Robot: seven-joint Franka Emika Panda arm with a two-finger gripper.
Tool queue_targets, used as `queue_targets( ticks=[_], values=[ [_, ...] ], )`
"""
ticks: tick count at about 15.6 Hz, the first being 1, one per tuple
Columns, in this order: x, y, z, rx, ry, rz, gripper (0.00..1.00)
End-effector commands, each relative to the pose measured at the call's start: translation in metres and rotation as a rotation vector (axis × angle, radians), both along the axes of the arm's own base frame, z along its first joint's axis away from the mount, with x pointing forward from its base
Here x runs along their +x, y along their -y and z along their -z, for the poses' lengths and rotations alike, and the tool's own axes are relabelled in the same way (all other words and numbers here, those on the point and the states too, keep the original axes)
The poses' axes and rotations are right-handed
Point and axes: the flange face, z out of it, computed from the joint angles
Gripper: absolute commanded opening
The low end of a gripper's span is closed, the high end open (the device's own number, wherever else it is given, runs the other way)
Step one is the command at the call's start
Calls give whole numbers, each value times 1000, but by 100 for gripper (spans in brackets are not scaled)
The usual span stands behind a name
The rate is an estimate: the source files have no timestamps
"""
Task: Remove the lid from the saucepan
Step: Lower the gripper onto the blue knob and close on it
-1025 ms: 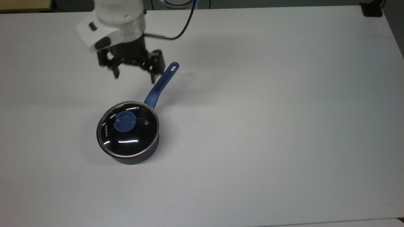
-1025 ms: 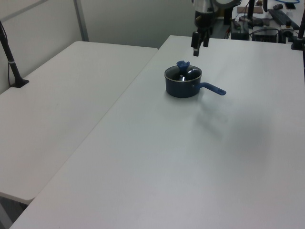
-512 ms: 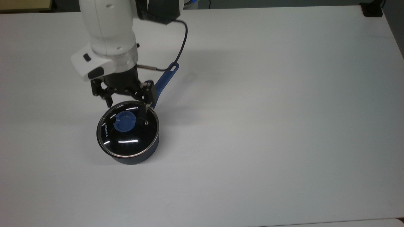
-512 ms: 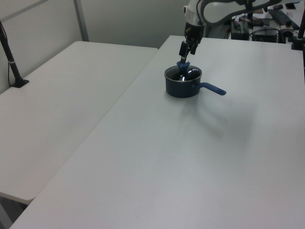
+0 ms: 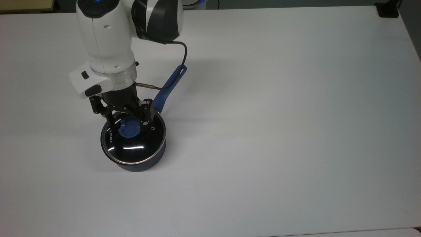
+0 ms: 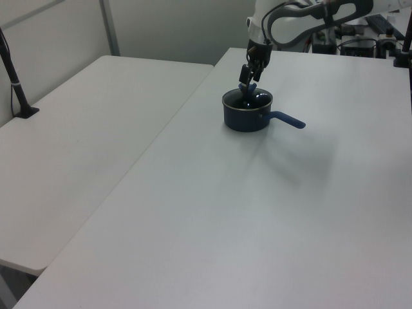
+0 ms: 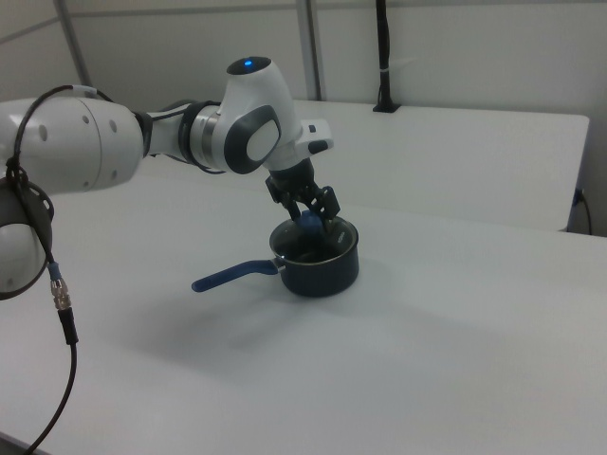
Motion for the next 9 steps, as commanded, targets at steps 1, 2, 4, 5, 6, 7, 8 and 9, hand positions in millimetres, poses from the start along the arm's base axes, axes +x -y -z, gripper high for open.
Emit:
queue_targets(
  ticks=[1, 2, 4, 5, 6, 7, 8, 9],
  values=[
    [8, -4, 5, -7, 15, 1, 83],
    [8, -5, 7, -5, 15, 11, 79],
    [10, -7, 7, -7, 31, 7, 67],
    [10, -8, 7, -7, 36, 6, 60],
    [10, -7, 7, -6, 38, 8, 52],
    [10, -7, 7, -6, 38, 8, 45],
    [10, -7, 6, -5, 41, 8, 42],
    [10, -7, 5, -5, 41, 8, 41]
  ],
)
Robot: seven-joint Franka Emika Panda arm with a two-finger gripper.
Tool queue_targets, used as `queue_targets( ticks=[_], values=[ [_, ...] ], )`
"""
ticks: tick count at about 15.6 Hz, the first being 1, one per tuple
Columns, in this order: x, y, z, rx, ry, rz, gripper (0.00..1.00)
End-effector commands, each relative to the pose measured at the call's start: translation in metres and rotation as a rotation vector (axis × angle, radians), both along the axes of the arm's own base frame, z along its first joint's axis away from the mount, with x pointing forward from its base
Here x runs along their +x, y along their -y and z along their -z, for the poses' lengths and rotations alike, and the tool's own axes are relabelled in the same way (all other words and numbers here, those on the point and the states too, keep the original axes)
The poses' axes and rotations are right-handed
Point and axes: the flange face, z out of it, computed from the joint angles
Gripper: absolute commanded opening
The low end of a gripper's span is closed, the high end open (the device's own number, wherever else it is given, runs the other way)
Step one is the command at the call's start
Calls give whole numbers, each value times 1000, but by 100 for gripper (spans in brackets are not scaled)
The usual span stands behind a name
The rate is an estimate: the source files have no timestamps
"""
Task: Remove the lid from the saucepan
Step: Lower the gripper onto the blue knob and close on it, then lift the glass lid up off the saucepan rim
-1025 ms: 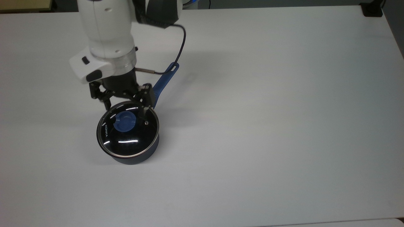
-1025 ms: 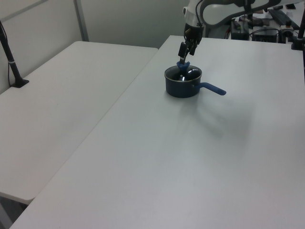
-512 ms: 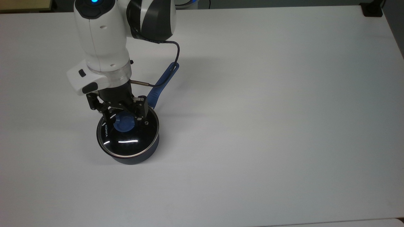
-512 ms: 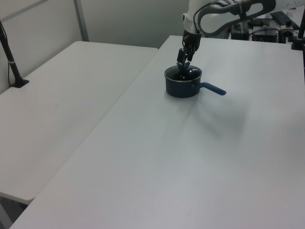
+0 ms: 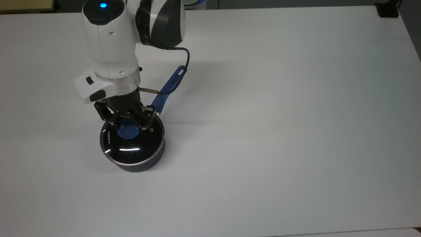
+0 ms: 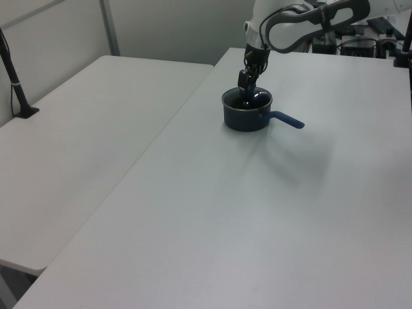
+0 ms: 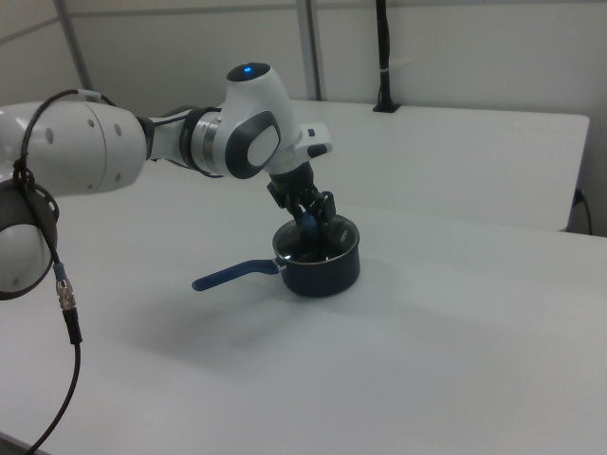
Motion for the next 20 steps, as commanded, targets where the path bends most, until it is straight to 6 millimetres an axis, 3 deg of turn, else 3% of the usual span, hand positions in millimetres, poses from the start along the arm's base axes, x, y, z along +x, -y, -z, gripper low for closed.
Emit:
queue_targets(
  ticks=[1, 9, 12, 20],
  values=[
    [5, -2, -8, -6, 30, 11, 41],
    [-12, 3, -44, -9, 4, 10, 41],
    [-40, 17, -45, -26, -42, -55, 40],
    [-129, 120, -49, -59, -93, -311, 39]
  ],
)
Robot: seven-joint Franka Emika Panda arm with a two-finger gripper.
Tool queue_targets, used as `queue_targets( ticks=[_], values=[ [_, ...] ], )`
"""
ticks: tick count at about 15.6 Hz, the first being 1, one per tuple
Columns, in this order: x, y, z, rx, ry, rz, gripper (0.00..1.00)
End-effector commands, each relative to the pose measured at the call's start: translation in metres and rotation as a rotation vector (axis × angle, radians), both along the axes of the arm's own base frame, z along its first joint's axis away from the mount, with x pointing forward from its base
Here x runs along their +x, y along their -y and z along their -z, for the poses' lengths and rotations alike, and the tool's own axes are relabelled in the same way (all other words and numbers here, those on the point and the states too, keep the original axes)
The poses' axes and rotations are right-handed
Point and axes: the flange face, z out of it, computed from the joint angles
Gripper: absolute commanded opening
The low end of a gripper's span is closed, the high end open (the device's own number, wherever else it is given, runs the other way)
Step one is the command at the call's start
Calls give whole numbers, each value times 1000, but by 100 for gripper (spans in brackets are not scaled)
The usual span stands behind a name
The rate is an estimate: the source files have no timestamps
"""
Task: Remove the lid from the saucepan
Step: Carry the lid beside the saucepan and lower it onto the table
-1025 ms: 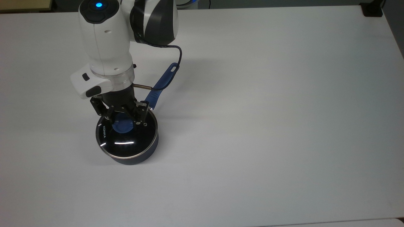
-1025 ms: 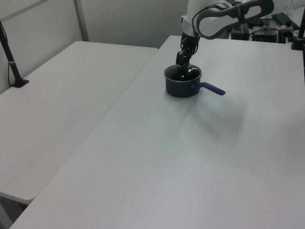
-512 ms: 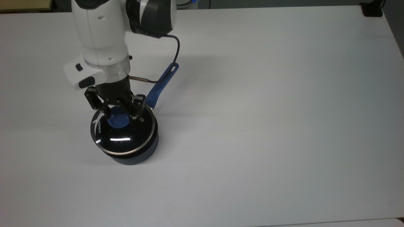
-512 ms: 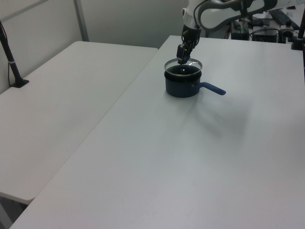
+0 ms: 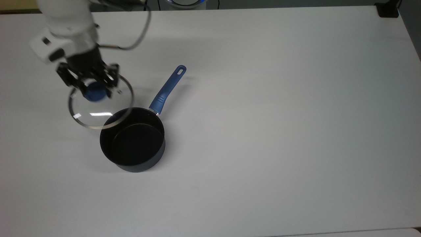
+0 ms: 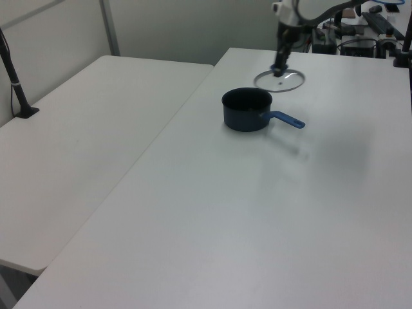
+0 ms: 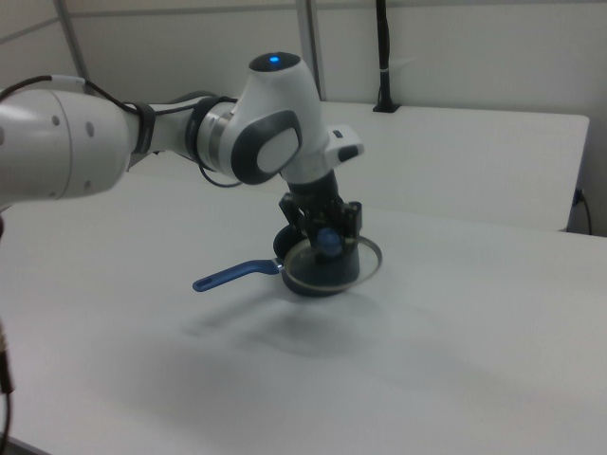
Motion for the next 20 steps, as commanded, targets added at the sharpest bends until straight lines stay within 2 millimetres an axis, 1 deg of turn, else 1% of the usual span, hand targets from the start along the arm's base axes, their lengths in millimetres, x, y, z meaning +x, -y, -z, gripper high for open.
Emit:
queue_targets(
  ticks=[1, 2, 3, 4, 6, 8, 11, 13, 16, 17, 20],
  values=[
    [-57, 24, 0, -50, -37, -160, 39],
    [-64, 26, 7, -55, -49, -190, 38],
    [-67, 24, 16, -61, -45, -203, 38],
    [-73, 22, 32, -71, -26, -203, 38],
    [-78, 13, 56, -81, -14, -219, 38],
    [-85, 7, 75, -83, -4, -218, 38],
    [-100, -3, 83, -87, -15, -225, 37],
    [-106, -16, 89, -82, -29, -240, 37],
    [-111, -44, 97, -65, -46, -227, 37],
    [-111, -56, 96, -64, -46, -231, 37],
    [-112, -87, 104, -47, -63, -218, 37]
  ],
)
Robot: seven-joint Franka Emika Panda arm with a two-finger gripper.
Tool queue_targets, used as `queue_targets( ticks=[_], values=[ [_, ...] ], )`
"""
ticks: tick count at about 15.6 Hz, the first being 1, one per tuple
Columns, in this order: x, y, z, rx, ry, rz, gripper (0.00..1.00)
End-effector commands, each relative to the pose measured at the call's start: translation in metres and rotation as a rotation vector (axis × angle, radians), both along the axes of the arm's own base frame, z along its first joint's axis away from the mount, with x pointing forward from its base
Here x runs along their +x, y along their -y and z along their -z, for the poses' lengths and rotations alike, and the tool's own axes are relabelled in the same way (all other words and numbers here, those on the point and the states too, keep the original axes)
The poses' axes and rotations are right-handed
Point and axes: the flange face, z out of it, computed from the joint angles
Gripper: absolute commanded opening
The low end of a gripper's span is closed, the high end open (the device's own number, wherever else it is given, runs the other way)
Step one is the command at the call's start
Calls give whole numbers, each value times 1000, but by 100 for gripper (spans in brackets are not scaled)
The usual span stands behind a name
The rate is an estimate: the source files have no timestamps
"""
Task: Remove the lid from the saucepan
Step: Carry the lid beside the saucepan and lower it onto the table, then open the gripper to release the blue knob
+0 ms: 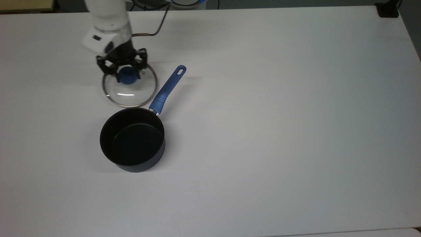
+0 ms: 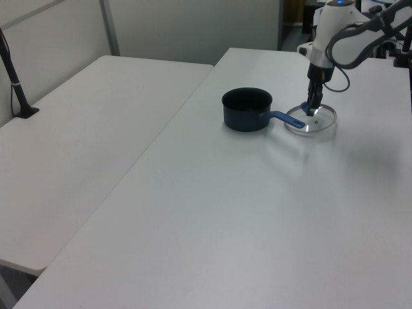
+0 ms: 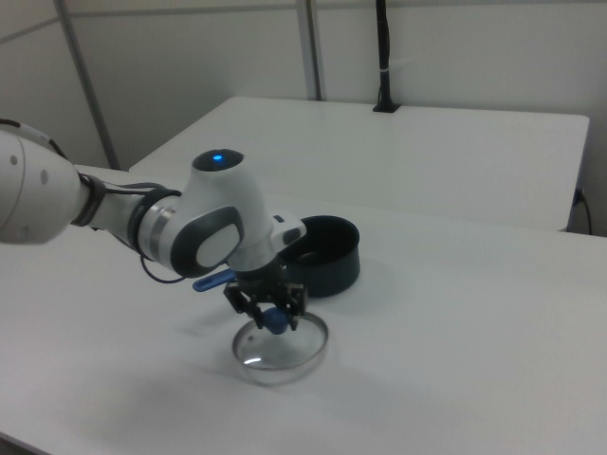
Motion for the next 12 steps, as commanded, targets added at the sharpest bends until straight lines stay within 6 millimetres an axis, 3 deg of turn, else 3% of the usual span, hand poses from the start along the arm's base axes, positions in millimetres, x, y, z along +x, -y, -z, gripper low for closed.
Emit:
queue_targets(
  ticks=[1, 5, 7, 8, 9, 10, 12],
  values=[
    [-11, -39, -3, -2, 6, 32, 37],
    [-9, -75, 1, 16, -4, 78, 38],
    [-11, -78, 3, 17, -14, 83, 44],
    [-11, -78, 4, 17, -17, 83, 56],
    [-11, -78, 3, 17, -16, 83, 77],
    [-11, -78, 3, 17, -18, 82, 79],
    [-10, -78, 0, 16, -33, 84, 100]
  ],
)
